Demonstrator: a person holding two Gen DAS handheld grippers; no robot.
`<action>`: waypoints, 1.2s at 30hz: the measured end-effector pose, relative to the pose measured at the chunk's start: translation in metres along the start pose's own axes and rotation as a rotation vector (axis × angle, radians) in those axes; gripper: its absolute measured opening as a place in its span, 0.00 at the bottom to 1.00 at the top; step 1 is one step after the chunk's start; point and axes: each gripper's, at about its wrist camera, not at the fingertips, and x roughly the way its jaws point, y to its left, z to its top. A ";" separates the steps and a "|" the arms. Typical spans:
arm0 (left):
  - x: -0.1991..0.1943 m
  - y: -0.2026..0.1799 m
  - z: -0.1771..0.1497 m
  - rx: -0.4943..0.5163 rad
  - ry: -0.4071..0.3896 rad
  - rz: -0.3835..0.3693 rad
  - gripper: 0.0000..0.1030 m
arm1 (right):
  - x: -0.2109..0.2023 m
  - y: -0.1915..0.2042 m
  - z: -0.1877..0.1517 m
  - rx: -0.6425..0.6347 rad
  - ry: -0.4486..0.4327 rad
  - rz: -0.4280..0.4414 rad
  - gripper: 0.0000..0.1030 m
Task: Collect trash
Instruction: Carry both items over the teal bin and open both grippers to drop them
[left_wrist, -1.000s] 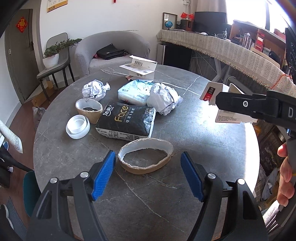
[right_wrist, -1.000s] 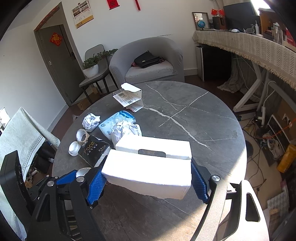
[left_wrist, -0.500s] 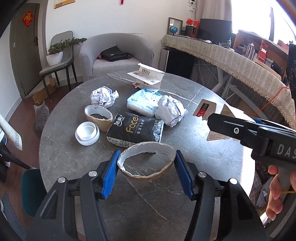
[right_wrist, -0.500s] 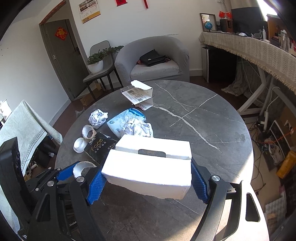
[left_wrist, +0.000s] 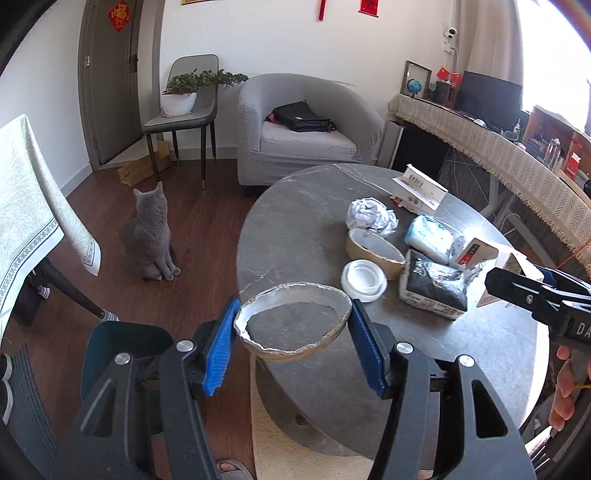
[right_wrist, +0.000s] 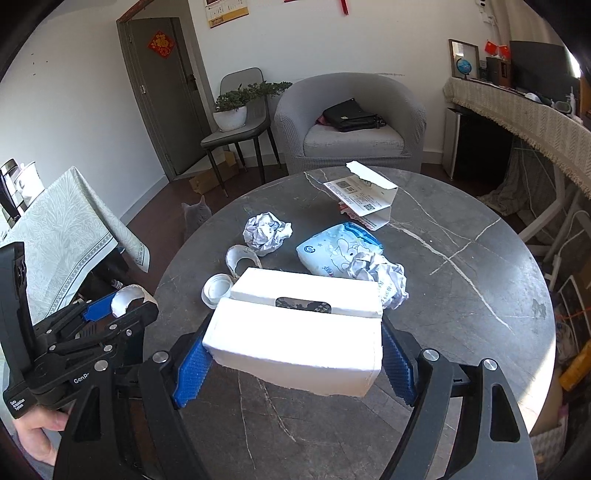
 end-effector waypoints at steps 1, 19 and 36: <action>0.000 0.012 -0.001 -0.015 0.004 0.016 0.60 | 0.002 0.006 0.002 -0.008 -0.001 0.010 0.78; 0.036 0.172 -0.056 -0.190 0.182 0.205 0.61 | 0.059 0.127 0.011 -0.182 0.069 0.186 0.78; 0.076 0.252 -0.104 -0.300 0.333 0.246 0.61 | 0.132 0.247 -0.006 -0.338 0.180 0.332 0.78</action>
